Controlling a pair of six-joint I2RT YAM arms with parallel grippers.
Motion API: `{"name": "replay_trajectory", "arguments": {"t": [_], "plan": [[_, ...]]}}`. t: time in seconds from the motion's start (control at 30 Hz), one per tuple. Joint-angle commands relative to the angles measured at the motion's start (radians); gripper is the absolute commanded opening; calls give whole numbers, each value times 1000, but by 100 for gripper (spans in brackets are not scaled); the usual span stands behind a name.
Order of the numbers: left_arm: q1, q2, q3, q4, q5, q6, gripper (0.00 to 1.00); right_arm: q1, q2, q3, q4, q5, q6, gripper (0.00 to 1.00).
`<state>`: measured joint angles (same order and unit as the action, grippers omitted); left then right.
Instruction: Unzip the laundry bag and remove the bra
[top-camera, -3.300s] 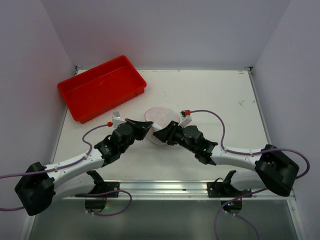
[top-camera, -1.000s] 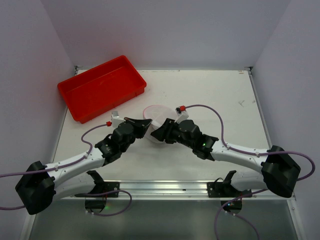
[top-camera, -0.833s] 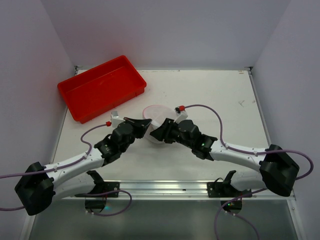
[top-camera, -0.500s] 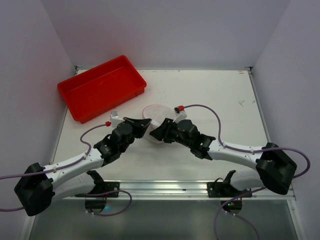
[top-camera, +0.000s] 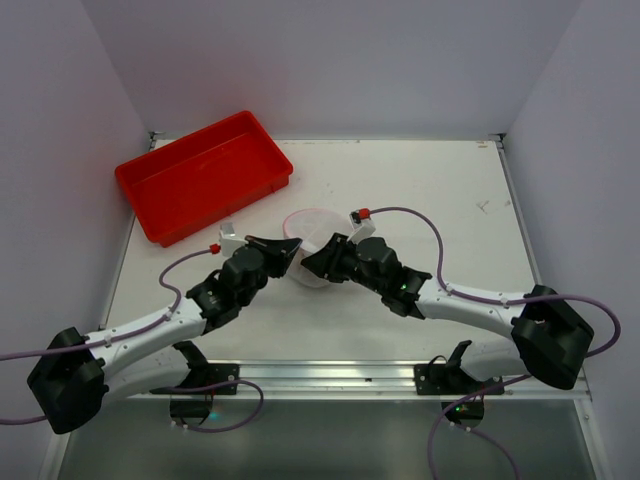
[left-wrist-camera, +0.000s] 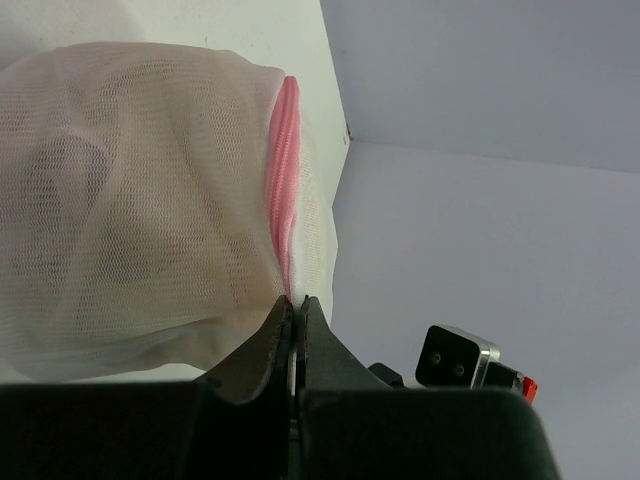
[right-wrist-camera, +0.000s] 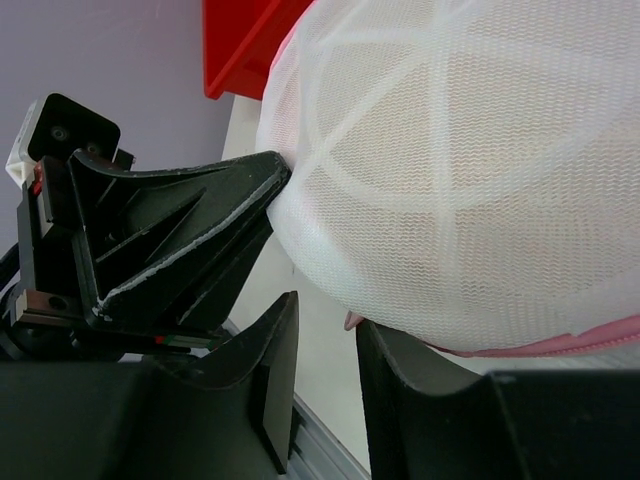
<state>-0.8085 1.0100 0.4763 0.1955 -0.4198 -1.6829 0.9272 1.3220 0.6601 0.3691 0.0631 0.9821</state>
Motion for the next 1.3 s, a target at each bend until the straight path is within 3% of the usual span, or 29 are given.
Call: {"name": "replay_trajectory", "arguments": {"t": [0.0,0.53,0.8,0.97,1.27], "plan": [[-8,-30,-21,22,-27,17,0,-10,9,26,56,43,-19,31],[-8,-62,-30,24,-23,42,0,-11,6,12,-48,110,-8,1],[8,-93,-25,10,-27,138,0,-13,-82,-10,-150,121,-63,0],[100,-111,-39,-14,88,222,0,-11,-147,6,-252,107,-166,0],[328,-38,-12,19,484,598,0,-13,-207,-2,-366,35,-299,0]]}}
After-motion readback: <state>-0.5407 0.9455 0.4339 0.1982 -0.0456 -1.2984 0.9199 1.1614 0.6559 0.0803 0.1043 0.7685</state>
